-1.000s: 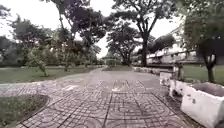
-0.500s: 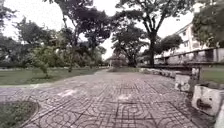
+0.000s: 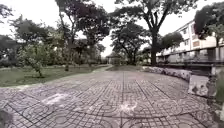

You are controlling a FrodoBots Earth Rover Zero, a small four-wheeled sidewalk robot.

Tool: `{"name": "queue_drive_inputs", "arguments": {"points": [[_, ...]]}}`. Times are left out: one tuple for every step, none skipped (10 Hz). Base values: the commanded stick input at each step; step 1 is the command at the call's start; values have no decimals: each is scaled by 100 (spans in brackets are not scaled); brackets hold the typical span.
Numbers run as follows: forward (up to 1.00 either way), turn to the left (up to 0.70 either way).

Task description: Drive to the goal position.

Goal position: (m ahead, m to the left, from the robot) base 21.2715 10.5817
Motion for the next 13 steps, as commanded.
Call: {"name": "queue_drive_inputs", "arguments": {"points": [[100,17],[100,6],[100,0],[100,0],[100,0],[100,0],[100,0],[100,0],[100,0],[100,0],[100,0],[100,0],[100,0]]}}
